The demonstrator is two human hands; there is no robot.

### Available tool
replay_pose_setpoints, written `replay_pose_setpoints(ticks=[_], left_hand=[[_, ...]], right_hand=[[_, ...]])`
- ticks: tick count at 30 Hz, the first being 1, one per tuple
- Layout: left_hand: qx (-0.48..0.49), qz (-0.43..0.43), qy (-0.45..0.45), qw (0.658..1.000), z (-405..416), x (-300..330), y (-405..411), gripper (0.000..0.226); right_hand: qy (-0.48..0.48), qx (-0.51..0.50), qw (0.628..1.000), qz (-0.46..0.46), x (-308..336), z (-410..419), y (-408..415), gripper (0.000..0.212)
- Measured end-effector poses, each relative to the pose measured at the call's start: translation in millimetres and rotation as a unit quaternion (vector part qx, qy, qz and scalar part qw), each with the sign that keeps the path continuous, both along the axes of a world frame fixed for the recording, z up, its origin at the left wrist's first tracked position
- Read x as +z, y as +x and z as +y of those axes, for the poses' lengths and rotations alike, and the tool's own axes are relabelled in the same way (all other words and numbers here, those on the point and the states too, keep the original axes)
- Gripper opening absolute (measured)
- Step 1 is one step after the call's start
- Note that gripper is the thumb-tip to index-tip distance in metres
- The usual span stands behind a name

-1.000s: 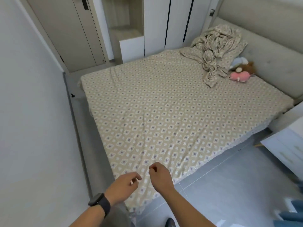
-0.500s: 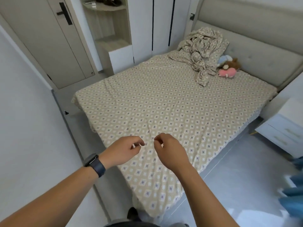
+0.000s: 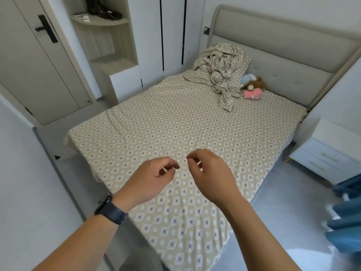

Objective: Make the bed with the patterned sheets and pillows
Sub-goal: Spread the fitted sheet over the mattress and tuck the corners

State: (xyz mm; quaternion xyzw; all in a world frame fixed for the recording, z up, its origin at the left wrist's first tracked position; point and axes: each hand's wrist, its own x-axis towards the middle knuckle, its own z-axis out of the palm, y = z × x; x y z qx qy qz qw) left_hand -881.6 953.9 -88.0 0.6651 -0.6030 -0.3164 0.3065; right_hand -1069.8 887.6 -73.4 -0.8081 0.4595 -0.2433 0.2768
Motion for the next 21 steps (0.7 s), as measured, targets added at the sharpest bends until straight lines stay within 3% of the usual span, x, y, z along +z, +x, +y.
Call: replay_pose_setpoints(ticks=[7, 15, 21], left_hand=[[-0.052, -0.02, 0.054, 0.997, -60, -28, 114, 0.017], [-0.172, -0.076, 0.026, 0.982, -171, 11, 213, 0.017], [-0.178, -0.018, -0.014, 0.984, -187, 29, 235, 0.017]], right_hand=[[0.029, -0.036, 0.997, 0.065, -13, -45, 64, 0.016], [0.022, -0.134, 0.99, 0.046, 1, -73, 171, 0.021], [0.01, -0.138, 0.987, 0.076, 14, -86, 199, 0.025]])
